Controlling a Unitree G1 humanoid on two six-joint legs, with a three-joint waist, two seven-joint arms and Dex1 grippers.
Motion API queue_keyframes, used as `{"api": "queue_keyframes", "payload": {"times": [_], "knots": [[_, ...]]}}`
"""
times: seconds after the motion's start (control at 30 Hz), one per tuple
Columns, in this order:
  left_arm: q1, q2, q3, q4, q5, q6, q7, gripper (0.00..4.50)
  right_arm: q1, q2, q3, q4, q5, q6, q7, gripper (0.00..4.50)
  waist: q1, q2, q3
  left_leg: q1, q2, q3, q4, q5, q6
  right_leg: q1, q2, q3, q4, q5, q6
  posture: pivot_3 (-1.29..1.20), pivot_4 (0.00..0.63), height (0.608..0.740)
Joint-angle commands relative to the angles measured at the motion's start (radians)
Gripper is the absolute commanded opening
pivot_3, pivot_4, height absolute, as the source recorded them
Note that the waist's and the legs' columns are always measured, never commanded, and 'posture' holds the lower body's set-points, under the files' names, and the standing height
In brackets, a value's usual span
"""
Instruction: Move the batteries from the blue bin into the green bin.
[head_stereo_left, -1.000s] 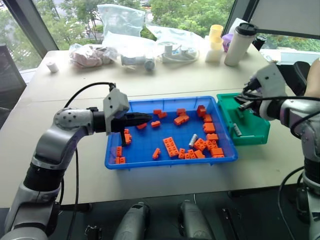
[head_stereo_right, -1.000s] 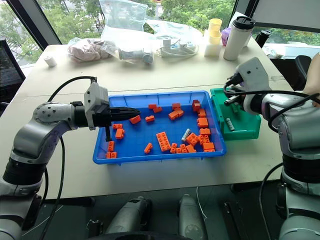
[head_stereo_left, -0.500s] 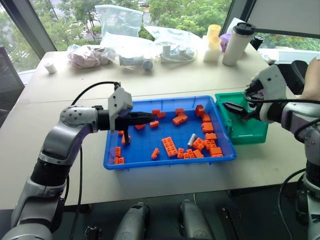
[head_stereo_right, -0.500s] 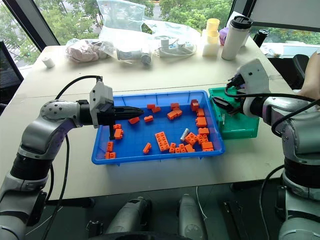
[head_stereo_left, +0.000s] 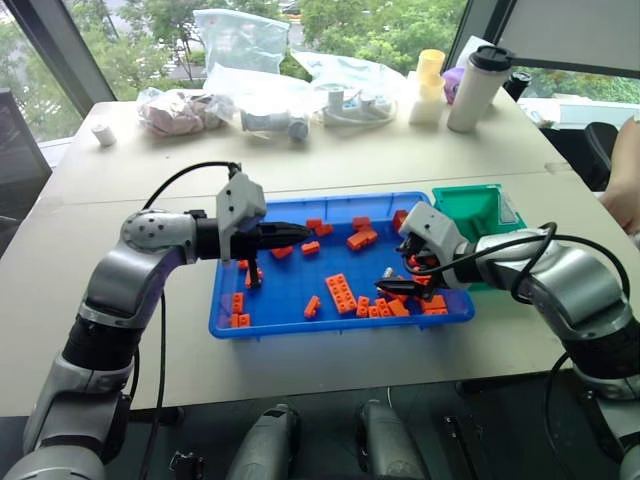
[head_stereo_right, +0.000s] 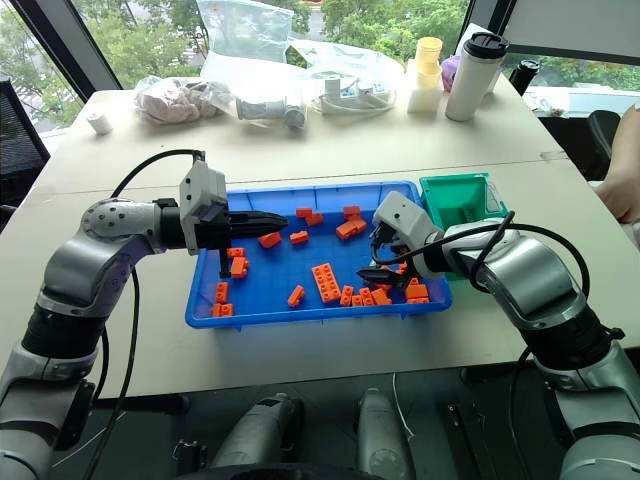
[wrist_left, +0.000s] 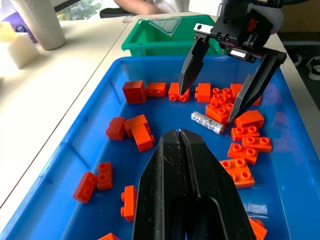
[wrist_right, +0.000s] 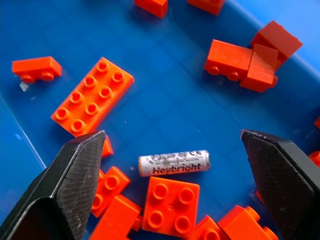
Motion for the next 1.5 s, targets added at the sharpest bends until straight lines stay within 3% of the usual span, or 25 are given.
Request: {"api": "queue_keyframes", "payload": {"times": [0.03, 0.63, 0.73, 0.83, 1.0, 1.27, 1.4, 1.5], "knots": [[0.002, 0.009, 0.023, -0.045, 0.002, -0.009, 0.016, 0.00, -0.024, -0.045, 0.079, 0.018, -0.074, -0.099, 0.055, 4.45, 0.000, 0.000, 0.000, 0.000, 0.000, 0.000, 0.000, 0.000, 0.000, 0.000, 0.000, 0.000, 0.000, 0.000, 0.000, 0.00, 0.150, 0.740], [0.021, 0.030, 0.032, -0.070, -0.006, 0.000, 0.042, 0.00, -0.037, 0.021, 0.149, 0.158, -0.204, -0.183, 0.113, 4.45, 0.001, 0.000, 0.000, 0.000, 0.000, 0.000, 0.000, 0.000, 0.000, 0.000, 0.000, 0.000, 0.000, 0.000, 0.000, 0.00, 0.150, 0.740], [0.021, 0.031, 0.032, -0.071, -0.006, -0.001, 0.042, 0.00, -0.042, 0.032, 0.152, 0.160, -0.215, -0.185, 0.119, 3.62, 0.001, 0.000, 0.000, 0.000, 0.000, 0.000, 0.000, 0.000, 0.000, 0.000, 0.000, 0.000, 0.000, 0.000, 0.000, 0.00, 0.150, 0.740], [0.022, 0.033, 0.031, -0.071, -0.005, -0.003, 0.042, 0.00, -0.047, 0.040, 0.147, 0.149, -0.219, -0.176, 0.124, 2.23, 0.002, 0.000, 0.000, 0.000, 0.000, 0.000, 0.000, 0.000, 0.000, 0.000, 0.000, 0.000, 0.000, 0.000, 0.000, 0.00, 0.150, 0.740], [0.023, 0.031, 0.031, -0.070, -0.005, -0.005, 0.043, 0.00, -0.047, 0.035, 0.132, 0.122, -0.221, -0.164, 0.124, 2.19, 0.001, 0.000, 0.000, 0.000, 0.000, 0.000, 0.000, 0.000, 0.000, 0.000, 0.000, 0.000, 0.000, 0.000, 0.000, 0.00, 0.150, 0.740], [0.031, 0.032, 0.034, -0.073, -0.009, -0.002, 0.044, 0.00, -0.205, 0.067, -0.116, 0.102, -0.202, -0.045, -0.021, 2.19, 0.000, 0.000, 0.000, 0.000, 0.000, 0.000, 0.000, 0.000, 0.000, -0.001, 0.000, 0.001, 0.001, 0.000, 0.000, 0.00, 0.150, 0.740], [0.034, 0.028, 0.030, -0.069, -0.012, 0.000, 0.040, 0.00, -0.188, -0.037, -0.238, 0.184, -0.239, -0.062, -0.063, 2.19, 0.023, 0.000, 0.000, 0.000, 0.000, -0.001, -0.001, 0.000, 0.000, 0.000, 0.000, -0.001, -0.002, 0.000, 0.000, 0.00, 0.150, 0.740], [0.025, 0.025, 0.024, -0.050, -0.006, -0.012, 0.032, 0.00, -0.096, -0.117, -0.290, 0.206, -0.251, -0.085, -0.061, 2.19, 0.027, 0.000, 0.000, -0.001, -0.002, 0.000, -0.001, 0.000, 0.000, 0.001, -0.002, 0.000, -0.002, 0.000, 0.000, 0.00, 0.150, 0.740]]}}
